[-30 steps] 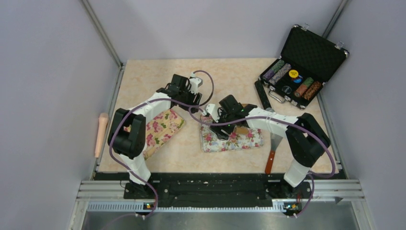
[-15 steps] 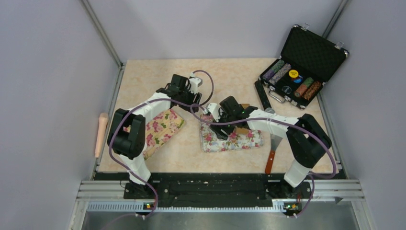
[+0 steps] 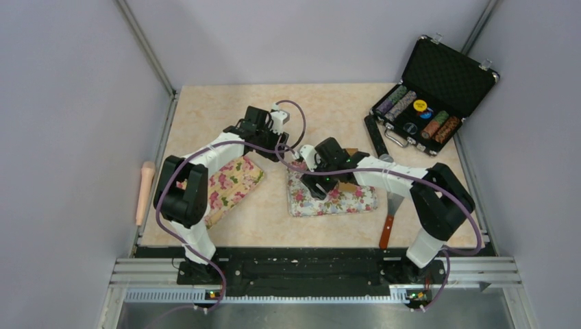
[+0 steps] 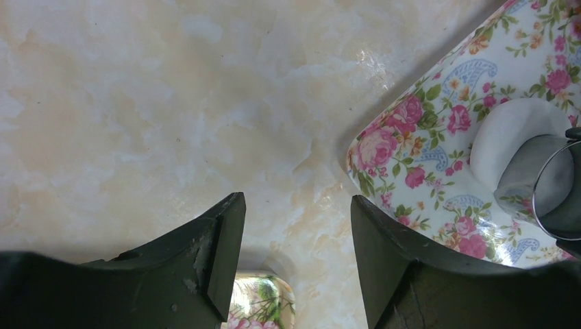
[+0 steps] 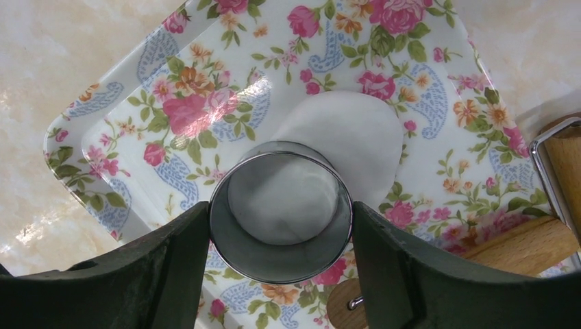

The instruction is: Roll out the dumpling wrappers from the dough

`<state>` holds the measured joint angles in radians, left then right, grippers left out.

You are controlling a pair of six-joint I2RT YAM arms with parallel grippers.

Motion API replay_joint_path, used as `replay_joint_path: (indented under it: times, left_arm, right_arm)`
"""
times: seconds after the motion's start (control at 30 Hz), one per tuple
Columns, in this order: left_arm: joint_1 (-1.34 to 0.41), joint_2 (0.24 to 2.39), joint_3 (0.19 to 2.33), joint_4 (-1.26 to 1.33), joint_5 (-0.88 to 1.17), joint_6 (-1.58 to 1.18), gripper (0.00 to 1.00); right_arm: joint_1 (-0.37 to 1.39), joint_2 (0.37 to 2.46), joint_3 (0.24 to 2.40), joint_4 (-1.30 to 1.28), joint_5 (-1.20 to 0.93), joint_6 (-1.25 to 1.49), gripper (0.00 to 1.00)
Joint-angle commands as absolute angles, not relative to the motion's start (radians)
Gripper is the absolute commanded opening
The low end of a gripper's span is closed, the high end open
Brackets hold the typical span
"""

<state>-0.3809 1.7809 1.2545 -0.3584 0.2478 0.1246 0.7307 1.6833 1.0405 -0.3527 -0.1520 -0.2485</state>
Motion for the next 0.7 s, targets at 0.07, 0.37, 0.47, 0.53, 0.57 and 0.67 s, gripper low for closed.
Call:
replay_joint_path:
  times: [0.07, 0.37, 0.47, 0.53, 0.57, 0.67]
  left_arm:
    - [-0.377, 1.749, 1.257, -0.322, 0.254, 0.112, 0.63]
    - [-0.378, 1.745, 1.259, -0.326, 0.249, 0.113, 0.63]
    - [-0.378, 1.744, 1.257, -0.325, 0.248, 0.115, 0.63]
    - [-0.378, 1.745, 1.258, -0.325, 0.25, 0.114, 0.63]
    - [-0.379, 1.746, 1.258, -0.325, 0.25, 0.114, 0.63]
    - [-0.378, 1.747, 1.259, -0.324, 0.25, 0.116, 0.63]
  right_arm:
    - [0.704, 1.681, 1.019, -0.494, -0.046, -0.346, 0.8]
    - [0.704, 1.633, 1.162, -0.567, -0.203, -0.534, 0.99]
    - [0.705, 1.616, 1.202, -0.608, -0.236, -0.619, 0.99]
    - [0.704, 1.601, 1.217, -0.626, -0.265, -0.684, 0.99]
    - [0.704, 1.593, 1.217, -0.629, -0.285, -0.722, 0.99]
    - [0.705, 1.572, 1.199, -0.649, -0.356, -0.873, 0.99]
